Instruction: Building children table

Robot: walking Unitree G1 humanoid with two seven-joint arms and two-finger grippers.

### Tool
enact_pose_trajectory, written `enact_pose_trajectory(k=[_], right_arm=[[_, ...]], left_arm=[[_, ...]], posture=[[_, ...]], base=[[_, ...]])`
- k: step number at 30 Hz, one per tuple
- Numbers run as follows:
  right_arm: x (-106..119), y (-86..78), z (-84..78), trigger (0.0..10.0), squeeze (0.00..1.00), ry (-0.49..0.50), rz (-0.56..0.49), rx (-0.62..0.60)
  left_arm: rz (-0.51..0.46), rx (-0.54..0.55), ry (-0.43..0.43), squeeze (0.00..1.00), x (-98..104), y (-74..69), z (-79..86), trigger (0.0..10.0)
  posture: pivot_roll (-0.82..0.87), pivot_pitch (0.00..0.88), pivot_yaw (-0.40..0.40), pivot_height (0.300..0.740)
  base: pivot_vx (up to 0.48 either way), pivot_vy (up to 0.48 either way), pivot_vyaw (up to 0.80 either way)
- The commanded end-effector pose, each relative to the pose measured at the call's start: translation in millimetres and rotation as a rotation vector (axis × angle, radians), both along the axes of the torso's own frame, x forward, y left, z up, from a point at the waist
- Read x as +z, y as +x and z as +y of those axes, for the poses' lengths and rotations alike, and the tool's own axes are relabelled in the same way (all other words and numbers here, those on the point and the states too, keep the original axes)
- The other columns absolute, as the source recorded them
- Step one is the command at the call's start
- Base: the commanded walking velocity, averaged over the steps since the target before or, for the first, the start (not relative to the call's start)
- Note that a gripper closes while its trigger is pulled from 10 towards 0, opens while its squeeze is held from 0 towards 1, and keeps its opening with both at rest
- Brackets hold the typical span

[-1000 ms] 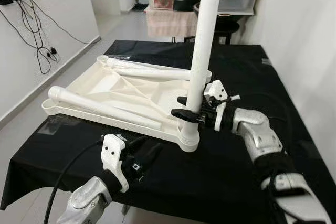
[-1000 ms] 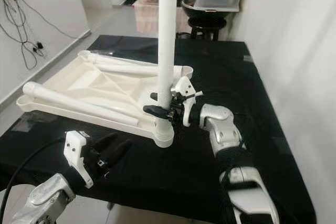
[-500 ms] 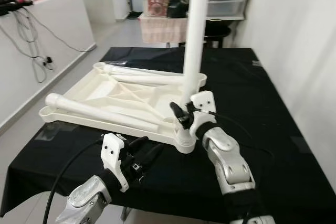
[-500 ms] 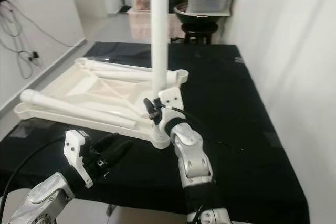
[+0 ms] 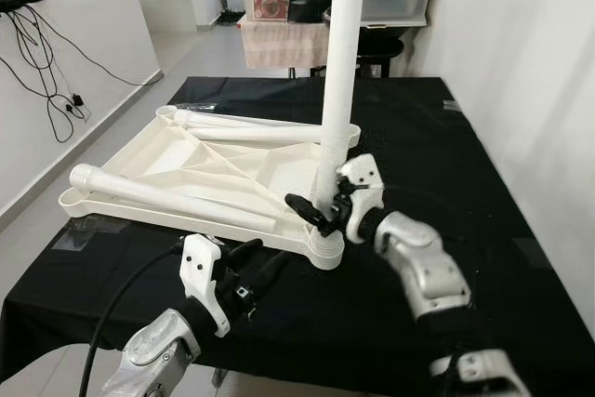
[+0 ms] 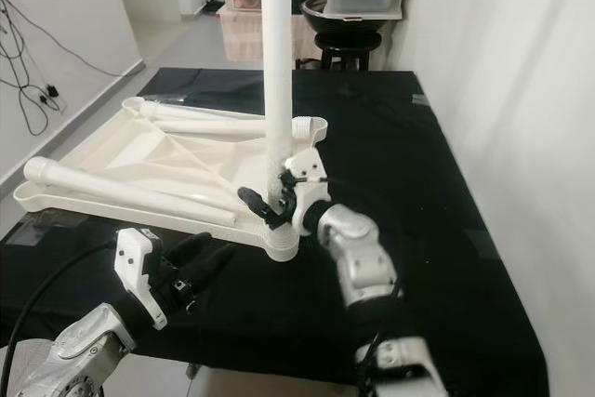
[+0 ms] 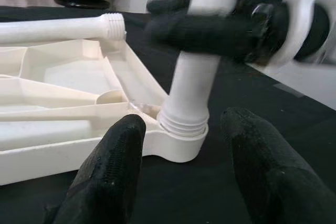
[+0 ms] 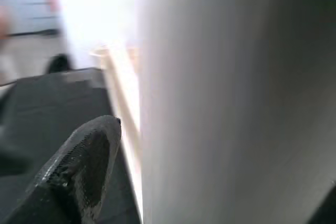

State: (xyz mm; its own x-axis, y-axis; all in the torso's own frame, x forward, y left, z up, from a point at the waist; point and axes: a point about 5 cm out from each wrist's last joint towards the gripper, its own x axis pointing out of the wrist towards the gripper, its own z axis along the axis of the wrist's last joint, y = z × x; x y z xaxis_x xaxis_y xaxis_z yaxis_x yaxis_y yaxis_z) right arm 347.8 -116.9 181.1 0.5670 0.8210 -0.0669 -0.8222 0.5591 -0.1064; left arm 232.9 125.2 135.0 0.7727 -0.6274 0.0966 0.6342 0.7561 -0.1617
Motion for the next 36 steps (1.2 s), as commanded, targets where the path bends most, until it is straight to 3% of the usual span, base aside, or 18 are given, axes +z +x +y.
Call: enact_pose_trajectory(k=[1, 6, 9, 10, 11, 12, 13, 22, 28, 30, 31, 32, 33, 34, 35, 36], right_arm=[[-1.8, -2.5, 5.2, 10.0, 0.0, -0.01, 0.013, 0.124], [-0.9, 2.2, -2.0, 10.0, 0.0, -0.086, 0.03, 0.224], [1.6, 6.5, -3.5, 10.0, 0.0, -0.082, 0.041, 0.229], [2.2, 9.9, -5.9, 3.7, 0.0, -0.089, 0.054, 0.239], [2.1, 12.5, -8.2, 1.2, 0.0, -0.091, 0.067, 0.239], [2.1, 12.5, -8.2, 1.2, 0.0, -0.091, 0.067, 0.239], [1.6, 14.1, -9.9, 0.0, 0.0, -0.091, 0.077, 0.236], [-2.6, 17.5, -20.1, 0.0, 0.0, -0.083, 0.093, 0.22], [-14.5, 16.8, -30.9, 0.0, 0.0, -0.105, 0.079, 0.081], [-26.1, 14.0, -33.4, 0.0, 0.0, -0.124, 0.096, -0.029], [-38.0, 11.7, -29.6, 0.0, 0.0, -0.122, 0.115, -0.205], [-38.0, 11.7, -29.6, 0.0, 0.0, -0.122, 0.115, -0.205], [-46.6, 7.3, -24.6, 0.0, 0.0, -0.082, 0.12, -0.439], [-55.8, -8.2, -12.9, 0.0, 0.0, -0.018, 0.169, -0.562], [-55.8, -8.2, -12.9, 0.0, 0.0, -0.018, 0.169, -0.562], [-59.9, -19.1, -6.8, 0.0, 0.0, 0.028, 0.205, -0.628]], left_arm=[[0.014, 0.005, 0.012, 0.0, -4.3, 0.6, 1.2, 10.0], [0.015, 0.009, 0.015, 0.0, -4.6, 0.3, 1.5, 10.0], [0.016, 0.01, 0.016, 0.0, -4.8, -0.1, 1.7, 10.0], [0.018, 0.009, 0.018, 0.0, -5.0, -0.6, 1.5, 10.0], [0.019, 0.009, 0.019, 0.0, -5.2, -1.0, 1.2, 10.0], [0.019, 0.009, 0.019, 0.0, -5.2, -1.0, 1.2, 10.0], [0.02, 0.008, 0.019, 0.0, -5.2, -1.5, 1.0, 10.0], [0.021, 0.006, 0.018, 0.0, -5.1, -2.6, 0.2, 10.0], [0.021, 0.002, 0.014, 0.0, -4.3, -3.8, -0.7, 10.0], [0.021, 0.003, 0.013, 0.0, -3.8, -4.8, -0.3, 10.0], [0.02, 0.005, 0.012, 0.0, -3.3, -5.4, 0.9, 10.0], [0.02, 0.005, 0.012, 0.0, -3.3, -5.4, 0.9, 10.0], [0.02, 0.007, 0.011, 0.0, -2.7, -5.6, 2.2, 10.0], [0.02, 0.007, 0.01, 0.0, -2.4, -5.6, 3.4, 10.0], [0.02, 0.007, 0.01, 0.0, -2.4, -5.6, 3.4, 10.0], [0.021, 0.007, 0.009, 0.0, -2.2, -5.5, 4.1, 10.0]], posture=[[0.02, 0.0, -0.006, 0.74], [0.03, 0.0, -0.006, 0.74], [0.04, 0.0, -0.004, 0.74], [0.04, 0.0, -0.004, 0.74], [0.04, 0.0, -0.004, 0.74], [0.04, 0.0, -0.004, 0.74], [0.05, 0.001, -0.005, 0.74], [0.04, 0.006, -0.003, 0.74], [0.04, 0.018, -0.008, 0.74], [0.04, 0.023, -0.012, 0.74], [0.03, 0.03, -0.012, 0.74], [0.03, 0.03, -0.012, 0.74], [0.02, 0.034, -0.009, 0.74], [0.02, 0.039, -0.001, 0.74], [0.02, 0.039, -0.001, 0.74], [0.02, 0.039, -0.001, 0.74]], base=[[0.0, 0.0, 0.0], [0.0, 0.0, 0.0], [0.0, 0.0, 0.0], [0.0, 0.0, 0.0], [0.0, 0.0, 0.0], [0.0, 0.0, 0.0], [0.0, 0.0, 0.0], [0.0, 0.0, 0.0], [0.0, 0.0, 0.0], [0.0, 0.0, 0.0], [0.0, 0.0, 0.0], [0.0, 0.0, 0.0], [0.0, 0.0, 0.0], [0.0, 0.0, 0.0], [0.0, 0.0, 0.0], [0.0, 0.0, 0.0]])
